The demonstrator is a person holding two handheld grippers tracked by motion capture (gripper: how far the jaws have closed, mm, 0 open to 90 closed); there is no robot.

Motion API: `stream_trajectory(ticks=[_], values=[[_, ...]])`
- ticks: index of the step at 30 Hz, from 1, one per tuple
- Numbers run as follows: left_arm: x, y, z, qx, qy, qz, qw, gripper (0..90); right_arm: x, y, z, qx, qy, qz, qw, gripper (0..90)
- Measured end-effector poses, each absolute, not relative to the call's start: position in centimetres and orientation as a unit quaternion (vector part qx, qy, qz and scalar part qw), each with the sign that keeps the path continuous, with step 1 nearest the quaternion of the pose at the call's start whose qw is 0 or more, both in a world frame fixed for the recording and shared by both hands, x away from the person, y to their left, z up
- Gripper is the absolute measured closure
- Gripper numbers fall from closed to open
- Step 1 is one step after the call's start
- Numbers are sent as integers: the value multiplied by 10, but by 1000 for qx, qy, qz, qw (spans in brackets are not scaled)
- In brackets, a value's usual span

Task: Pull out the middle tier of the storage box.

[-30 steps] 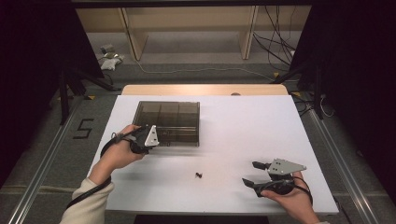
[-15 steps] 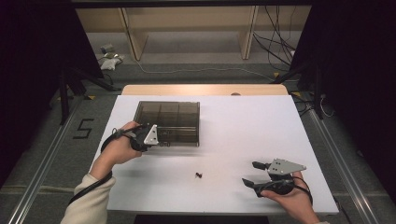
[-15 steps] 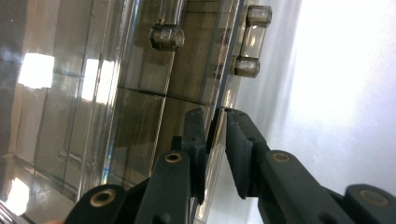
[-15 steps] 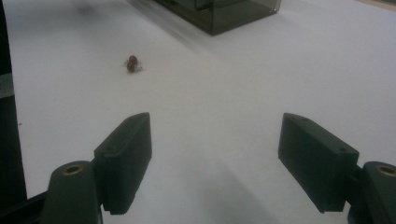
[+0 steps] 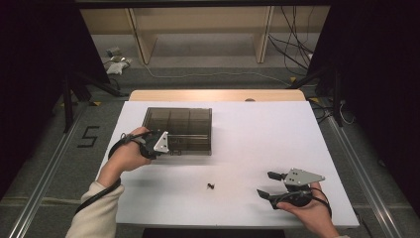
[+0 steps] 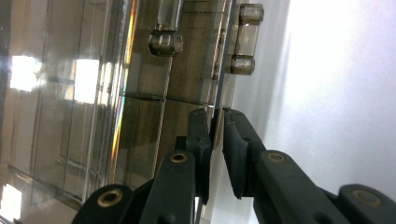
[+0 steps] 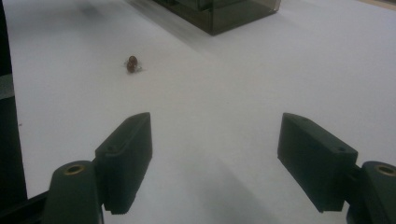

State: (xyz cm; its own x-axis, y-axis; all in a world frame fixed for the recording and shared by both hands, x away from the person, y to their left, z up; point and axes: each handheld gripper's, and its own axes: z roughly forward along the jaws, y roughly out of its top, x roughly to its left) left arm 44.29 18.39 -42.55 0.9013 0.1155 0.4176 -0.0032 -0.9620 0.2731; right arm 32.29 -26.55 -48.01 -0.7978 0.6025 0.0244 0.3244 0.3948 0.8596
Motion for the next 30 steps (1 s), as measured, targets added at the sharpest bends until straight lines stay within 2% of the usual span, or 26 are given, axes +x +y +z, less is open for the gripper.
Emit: stream_trajectory(ticks=[30], values=[[442, 188, -424, 967, 11, 207, 147, 830, 323, -267, -480, 283, 820, 474, 148, 275]])
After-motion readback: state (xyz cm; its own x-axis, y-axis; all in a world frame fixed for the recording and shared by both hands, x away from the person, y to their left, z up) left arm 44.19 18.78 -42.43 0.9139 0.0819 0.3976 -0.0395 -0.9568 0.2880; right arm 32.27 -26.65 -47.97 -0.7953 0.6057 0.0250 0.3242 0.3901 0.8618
